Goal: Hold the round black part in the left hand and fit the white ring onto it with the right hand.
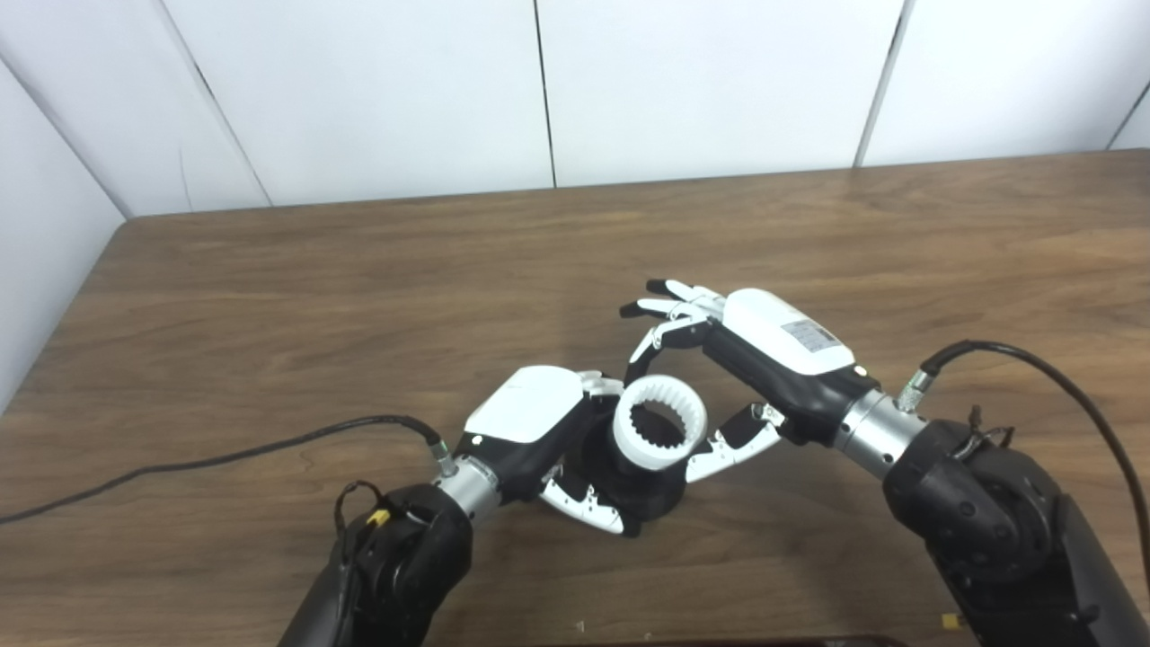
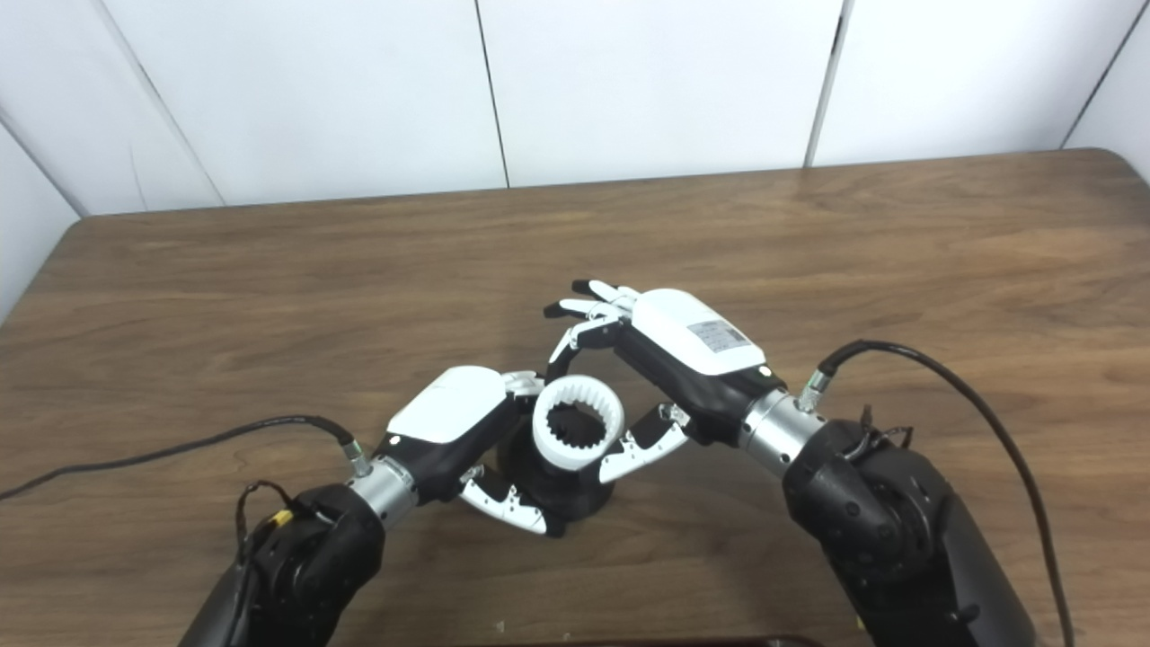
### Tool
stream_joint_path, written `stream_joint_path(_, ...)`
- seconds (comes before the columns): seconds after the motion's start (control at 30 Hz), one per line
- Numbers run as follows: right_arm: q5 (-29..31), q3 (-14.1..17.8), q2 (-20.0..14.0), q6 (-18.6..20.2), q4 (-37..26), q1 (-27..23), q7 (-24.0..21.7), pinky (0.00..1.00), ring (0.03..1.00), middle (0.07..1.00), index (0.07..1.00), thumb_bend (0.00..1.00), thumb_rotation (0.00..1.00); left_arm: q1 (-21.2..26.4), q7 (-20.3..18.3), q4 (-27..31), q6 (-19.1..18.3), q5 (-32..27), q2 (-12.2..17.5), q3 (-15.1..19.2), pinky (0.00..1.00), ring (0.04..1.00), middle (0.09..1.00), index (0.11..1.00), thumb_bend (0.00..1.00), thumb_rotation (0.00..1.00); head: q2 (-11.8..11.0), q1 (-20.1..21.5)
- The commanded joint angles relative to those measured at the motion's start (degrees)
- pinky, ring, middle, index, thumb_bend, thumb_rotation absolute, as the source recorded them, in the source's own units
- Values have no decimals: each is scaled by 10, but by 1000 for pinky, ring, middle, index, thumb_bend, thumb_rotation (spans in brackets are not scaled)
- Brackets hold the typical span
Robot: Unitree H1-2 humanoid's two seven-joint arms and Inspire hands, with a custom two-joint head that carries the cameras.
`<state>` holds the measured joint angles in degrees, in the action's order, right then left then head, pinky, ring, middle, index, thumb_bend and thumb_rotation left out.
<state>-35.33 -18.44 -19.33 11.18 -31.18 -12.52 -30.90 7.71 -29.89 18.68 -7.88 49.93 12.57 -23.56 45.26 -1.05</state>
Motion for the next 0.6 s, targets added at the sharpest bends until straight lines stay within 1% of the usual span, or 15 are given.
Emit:
stream_joint_path(0.0, 1, 3, 6, -19, -1, -24, 13, 974, 976, 892, 494, 518, 165, 16, 7, 22, 4, 4, 0, 1, 861, 912, 866, 727, 824, 356, 1, -1)
stream_joint_path(0.23, -5, 2, 15, -24, 15, -24, 19, 973, 975, 892, 494, 518, 165, 17, 2, 24, -1, 4, 0, 1, 868, 916, 868, 734, 820, 368, 1, -3)
stream_joint_path(0.57, -12, 0, 19, -20, 11, -30, 11, 982, 981, 888, 494, 518, 165, 18, 2, 27, -3, 5, -4, 1, 863, 915, 867, 734, 820, 363, 9, -5)
